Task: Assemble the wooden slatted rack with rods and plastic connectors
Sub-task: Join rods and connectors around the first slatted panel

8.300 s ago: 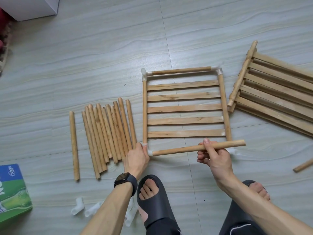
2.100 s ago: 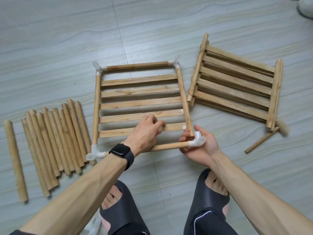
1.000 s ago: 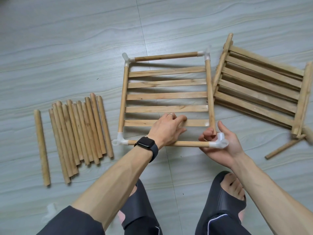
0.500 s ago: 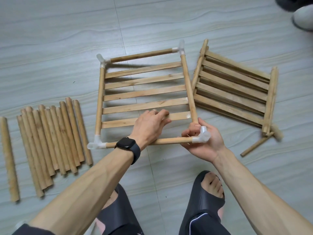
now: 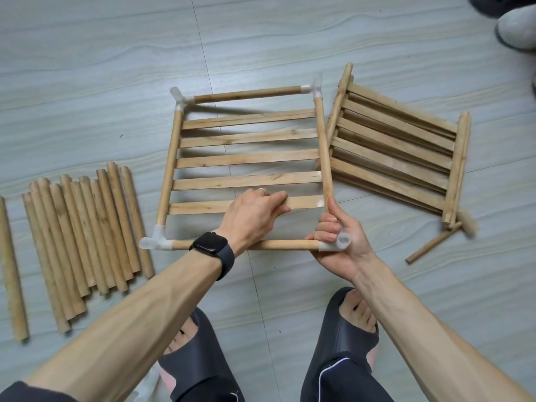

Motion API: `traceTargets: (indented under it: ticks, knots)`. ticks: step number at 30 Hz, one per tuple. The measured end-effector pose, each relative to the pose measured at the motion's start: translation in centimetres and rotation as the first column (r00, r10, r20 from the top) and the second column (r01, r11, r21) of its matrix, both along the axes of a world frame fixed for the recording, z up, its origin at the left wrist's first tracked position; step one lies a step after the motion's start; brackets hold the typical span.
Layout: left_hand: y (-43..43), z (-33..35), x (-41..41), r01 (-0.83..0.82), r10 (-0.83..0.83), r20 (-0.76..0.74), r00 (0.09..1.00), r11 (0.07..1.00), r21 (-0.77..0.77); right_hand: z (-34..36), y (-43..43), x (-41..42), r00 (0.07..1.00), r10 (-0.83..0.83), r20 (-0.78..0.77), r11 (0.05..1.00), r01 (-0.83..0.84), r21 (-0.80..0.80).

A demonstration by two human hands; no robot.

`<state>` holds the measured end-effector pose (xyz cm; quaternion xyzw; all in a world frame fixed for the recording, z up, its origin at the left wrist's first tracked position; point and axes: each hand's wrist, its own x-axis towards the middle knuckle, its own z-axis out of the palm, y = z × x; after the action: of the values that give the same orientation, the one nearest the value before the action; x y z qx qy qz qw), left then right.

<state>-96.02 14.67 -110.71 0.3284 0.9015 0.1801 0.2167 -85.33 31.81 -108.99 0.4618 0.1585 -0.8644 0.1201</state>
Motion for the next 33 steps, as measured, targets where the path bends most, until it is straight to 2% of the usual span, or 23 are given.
traceTargets:
  ticks: [7, 14, 18, 22, 25, 28, 33]
  knots:
    - [0.1, 0.3, 0.5, 0.005, -0.004, -0.075, 0.997, 1.0, 0.006, 0.0, -0.1, 0.2, 1.0, -0.002, 0.025, 0.998, 0.001, 0.067]
    - [0.5, 0.5, 1.1, 0.025, -0.023, -0.15, 0.988, 1.0, 0.012, -0.2, 0.5, 0.0, 0.999, -0.012, 0.039, 1.0, 0.012, 0.007]
    - [0.5, 0.1, 2.1, -0.016, 0.019, -0.106, 0.994, 1.0, 0.021, -0.4, 1.4, 0.1, 1.0, -0.018, -0.021, 0.995, 0.016, -0.093]
    - [0.2, 0.0, 2.0, -0.06, 0.062, -0.074, 0.995, 0.998, 0.031, -0.7, 1.4, -0.2, 0.999, 0.013, -0.048, 0.994, -0.019, -0.111]
    - [0.1, 0.3, 1.3, -0.029, 0.029, -0.052, 0.998, 0.999, 0.016, -0.7, 0.9, -0.1, 0.998, 0.01, -0.065, 0.993, -0.017, -0.118]
    - [0.3, 0.5, 1.1, 0.015, -0.015, -0.023, 1.0, 1.0, -0.007, -0.7, 0.5, 0.4, 1.0, -0.017, -0.019, 0.997, 0.016, -0.078]
    - [0.0, 0.4, 1.8, 0.003, -0.003, 0.008, 1.0, 1.0, 0.009, -0.5, -0.1, 1.1, 0.999, 0.037, -0.01, 0.997, -0.036, 0.063]
